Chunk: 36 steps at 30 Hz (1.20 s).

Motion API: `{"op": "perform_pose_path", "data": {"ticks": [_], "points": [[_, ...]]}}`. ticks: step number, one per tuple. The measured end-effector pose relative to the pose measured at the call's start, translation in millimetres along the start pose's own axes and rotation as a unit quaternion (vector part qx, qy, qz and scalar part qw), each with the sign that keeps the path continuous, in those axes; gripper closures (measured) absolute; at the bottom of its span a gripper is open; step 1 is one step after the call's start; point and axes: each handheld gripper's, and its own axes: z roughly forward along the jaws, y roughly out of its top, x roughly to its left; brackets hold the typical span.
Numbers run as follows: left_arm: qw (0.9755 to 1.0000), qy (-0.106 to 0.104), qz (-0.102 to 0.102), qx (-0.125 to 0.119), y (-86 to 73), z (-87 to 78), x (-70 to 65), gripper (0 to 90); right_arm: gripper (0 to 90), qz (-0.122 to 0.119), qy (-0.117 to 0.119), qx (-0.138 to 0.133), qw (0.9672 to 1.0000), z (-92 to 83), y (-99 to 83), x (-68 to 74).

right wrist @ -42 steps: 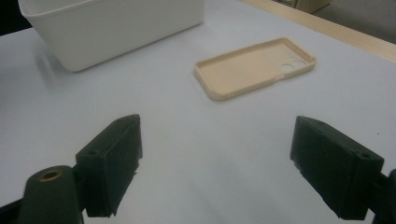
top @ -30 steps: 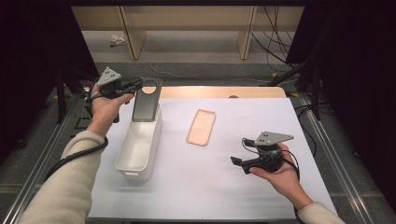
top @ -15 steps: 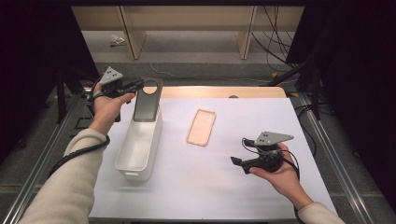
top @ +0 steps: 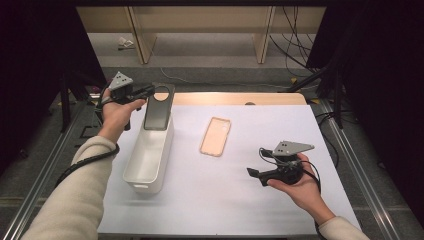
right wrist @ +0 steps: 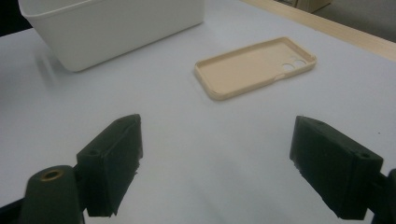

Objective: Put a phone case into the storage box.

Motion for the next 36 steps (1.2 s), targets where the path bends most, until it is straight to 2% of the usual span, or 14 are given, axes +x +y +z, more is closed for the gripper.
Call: {"op": "perform_pose_path", "data": {"ticks": [25, 36], "points": [[0.9999, 0.011, -0.009, 0.009, -5.9, 3.9, 7.2, 81.4, 18.0, 0.001, 0.000, 0.001, 1.0000, 0.1, -0.1, 0.2], [0.9998, 0.008, -0.010, 0.012, -7.0, 7.2, 6.9, 81.4, 18.0, 0.001, 0.000, 0.001, 1.0000, 0.2, -0.2, 0.1]]}}
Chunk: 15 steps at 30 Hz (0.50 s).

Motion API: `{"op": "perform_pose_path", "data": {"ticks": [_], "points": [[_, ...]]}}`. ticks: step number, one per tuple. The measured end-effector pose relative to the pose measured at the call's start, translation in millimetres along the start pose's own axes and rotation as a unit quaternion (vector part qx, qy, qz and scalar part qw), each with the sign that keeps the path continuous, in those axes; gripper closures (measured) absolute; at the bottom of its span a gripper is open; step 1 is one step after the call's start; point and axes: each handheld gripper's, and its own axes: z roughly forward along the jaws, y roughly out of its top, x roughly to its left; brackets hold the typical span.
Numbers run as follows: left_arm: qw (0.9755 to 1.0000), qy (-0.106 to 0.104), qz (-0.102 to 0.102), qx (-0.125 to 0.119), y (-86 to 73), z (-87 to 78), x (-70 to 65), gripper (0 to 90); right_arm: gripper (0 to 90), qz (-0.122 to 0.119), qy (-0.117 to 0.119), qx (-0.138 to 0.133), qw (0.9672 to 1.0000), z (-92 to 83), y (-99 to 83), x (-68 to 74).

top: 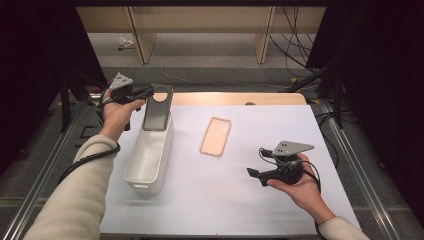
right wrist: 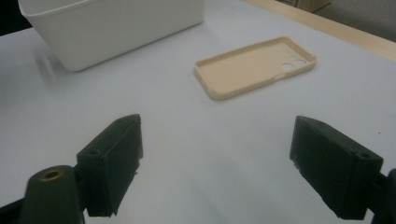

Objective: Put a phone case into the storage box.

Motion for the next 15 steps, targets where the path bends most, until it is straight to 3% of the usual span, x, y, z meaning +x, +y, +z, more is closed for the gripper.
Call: {"op": "perform_pose_path", "data": {"ticks": [15], "points": [[0.9999, 0.001, 0.000, 0.011, -5.5, 5.7, 1.2, 81.4, 18.1, 0.000, 0.001, 0.000, 1.0000, 0.0, 0.0, 0.2]]}}
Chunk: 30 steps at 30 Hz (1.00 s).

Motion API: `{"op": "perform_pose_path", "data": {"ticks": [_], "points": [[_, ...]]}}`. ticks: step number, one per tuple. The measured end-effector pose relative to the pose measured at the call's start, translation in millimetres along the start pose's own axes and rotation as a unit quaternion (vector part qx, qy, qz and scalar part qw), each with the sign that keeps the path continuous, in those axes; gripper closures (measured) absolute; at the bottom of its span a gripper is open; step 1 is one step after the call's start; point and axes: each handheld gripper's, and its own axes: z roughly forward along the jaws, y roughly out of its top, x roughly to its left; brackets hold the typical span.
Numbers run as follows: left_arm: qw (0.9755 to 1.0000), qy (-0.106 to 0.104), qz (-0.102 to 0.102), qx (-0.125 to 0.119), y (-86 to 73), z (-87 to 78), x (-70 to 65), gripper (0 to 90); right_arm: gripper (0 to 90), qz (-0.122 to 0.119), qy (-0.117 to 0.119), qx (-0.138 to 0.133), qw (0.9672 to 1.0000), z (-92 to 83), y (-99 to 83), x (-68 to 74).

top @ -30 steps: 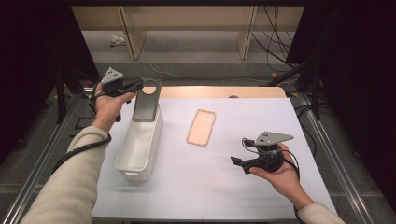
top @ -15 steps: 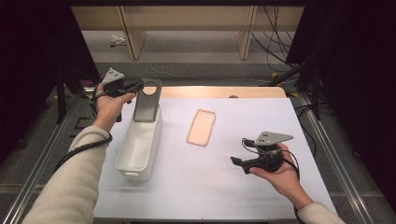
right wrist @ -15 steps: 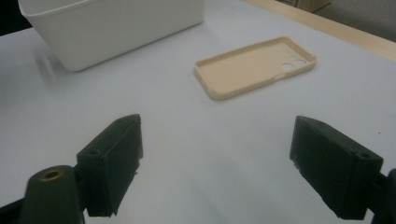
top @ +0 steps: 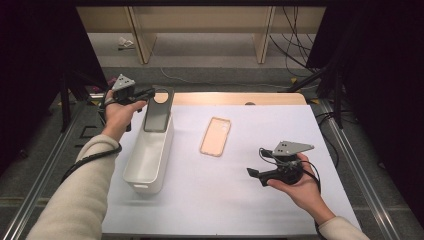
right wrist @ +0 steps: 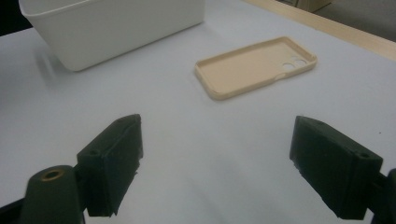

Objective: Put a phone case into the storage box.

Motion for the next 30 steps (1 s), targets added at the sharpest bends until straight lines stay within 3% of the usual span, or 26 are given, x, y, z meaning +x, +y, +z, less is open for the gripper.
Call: {"op": "perform_pose_path", "data": {"ticks": [30], "points": [[0.9999, 0.001, 0.002, 0.012, -6.6, 7.4, 0.7, 81.3, 18.4, 0.000, 0.000, 0.000, 1.0000, -0.1, 0.0, 0.0]]}}
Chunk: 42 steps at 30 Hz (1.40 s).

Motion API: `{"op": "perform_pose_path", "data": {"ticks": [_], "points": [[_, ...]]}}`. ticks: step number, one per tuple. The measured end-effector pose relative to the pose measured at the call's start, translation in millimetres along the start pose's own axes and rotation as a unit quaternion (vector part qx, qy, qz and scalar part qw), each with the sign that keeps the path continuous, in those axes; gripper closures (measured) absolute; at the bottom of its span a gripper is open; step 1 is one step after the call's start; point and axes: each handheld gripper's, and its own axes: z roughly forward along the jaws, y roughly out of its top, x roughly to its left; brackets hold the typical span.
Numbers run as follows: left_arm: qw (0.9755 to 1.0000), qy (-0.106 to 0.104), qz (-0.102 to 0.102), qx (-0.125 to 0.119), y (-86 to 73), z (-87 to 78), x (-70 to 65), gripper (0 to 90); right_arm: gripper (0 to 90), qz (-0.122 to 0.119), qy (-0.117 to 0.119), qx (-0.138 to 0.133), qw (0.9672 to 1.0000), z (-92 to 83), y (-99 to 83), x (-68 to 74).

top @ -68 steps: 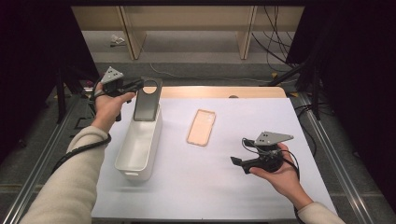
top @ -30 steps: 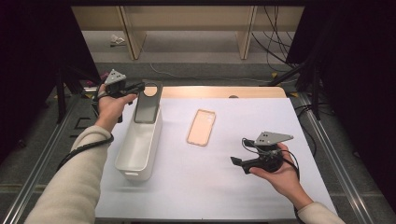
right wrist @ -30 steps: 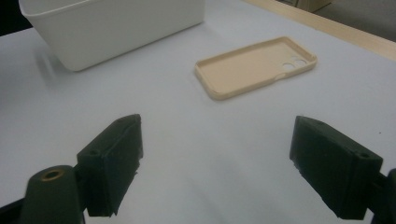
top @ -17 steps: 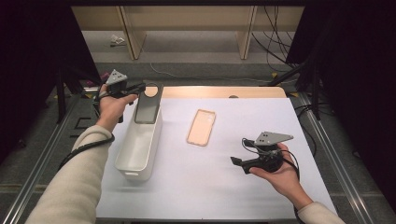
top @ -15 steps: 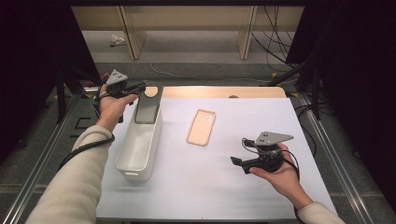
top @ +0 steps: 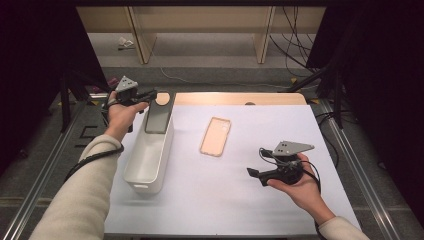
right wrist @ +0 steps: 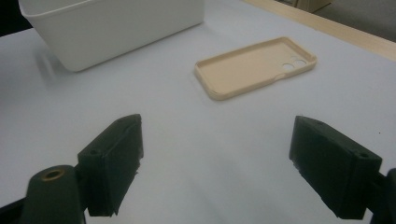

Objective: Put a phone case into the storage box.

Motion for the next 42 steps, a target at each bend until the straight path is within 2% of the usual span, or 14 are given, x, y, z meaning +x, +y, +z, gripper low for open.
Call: {"op": "perform_pose_path", "data": {"ticks": [25, 42], "points": [[0.9999, 0.002, -0.005, 0.009, -7.0, 1.8, 3.4, 81.3, 18.4, 0.001, 0.001, -0.001, 1.0000, 0.5, 0.0, 0.0], [0.9996, 0.005, -0.021, 0.020, -13.1, 1.2, 8.3, 80.7, 18.4, 0.000, 0.001, 0.001, 1.0000, 1.1, -0.2, 0.2]]}}
